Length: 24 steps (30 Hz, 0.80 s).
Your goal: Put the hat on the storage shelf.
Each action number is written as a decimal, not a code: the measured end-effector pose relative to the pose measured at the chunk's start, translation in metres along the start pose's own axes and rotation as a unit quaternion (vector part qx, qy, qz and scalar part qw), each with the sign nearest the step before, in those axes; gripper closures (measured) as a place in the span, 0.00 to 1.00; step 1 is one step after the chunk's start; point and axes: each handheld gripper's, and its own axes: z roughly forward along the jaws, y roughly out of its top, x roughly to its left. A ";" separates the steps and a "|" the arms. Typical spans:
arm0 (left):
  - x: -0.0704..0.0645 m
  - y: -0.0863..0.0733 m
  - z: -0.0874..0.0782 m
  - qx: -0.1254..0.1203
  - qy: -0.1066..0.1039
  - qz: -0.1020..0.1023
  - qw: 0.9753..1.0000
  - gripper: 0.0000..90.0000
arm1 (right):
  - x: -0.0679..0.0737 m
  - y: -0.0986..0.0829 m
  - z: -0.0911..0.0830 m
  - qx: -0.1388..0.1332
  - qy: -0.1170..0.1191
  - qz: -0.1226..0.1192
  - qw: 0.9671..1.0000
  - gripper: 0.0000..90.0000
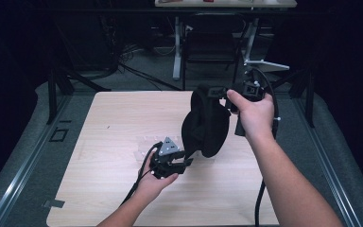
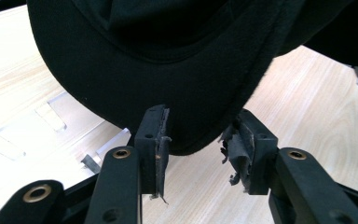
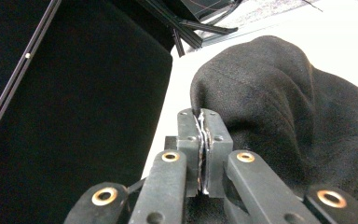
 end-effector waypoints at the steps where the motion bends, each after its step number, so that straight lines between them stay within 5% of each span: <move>1: 0.000 0.000 0.001 0.001 0.002 -0.001 1.000 0.68 | 0.000 0.000 0.000 0.000 0.000 0.000 1.000 0.98; 6: -0.001 0.000 0.005 0.010 0.010 0.004 1.000 0.75 | 0.000 0.000 -0.001 0.002 -0.001 -0.002 1.000 0.98; 11: -0.005 -0.001 0.002 0.012 0.031 0.041 0.999 0.83 | 0.000 -0.001 -0.001 0.004 0.001 -0.002 1.000 0.98; 19: 0.012 -0.007 -0.006 -0.006 0.014 0.036 0.999 0.88 | 0.007 -0.003 0.000 0.005 0.009 -0.004 1.000 0.98; 24: 0.011 -0.009 -0.005 -0.006 0.015 0.036 0.999 0.89 | 0.011 -0.003 0.006 0.008 0.015 -0.008 1.000 0.98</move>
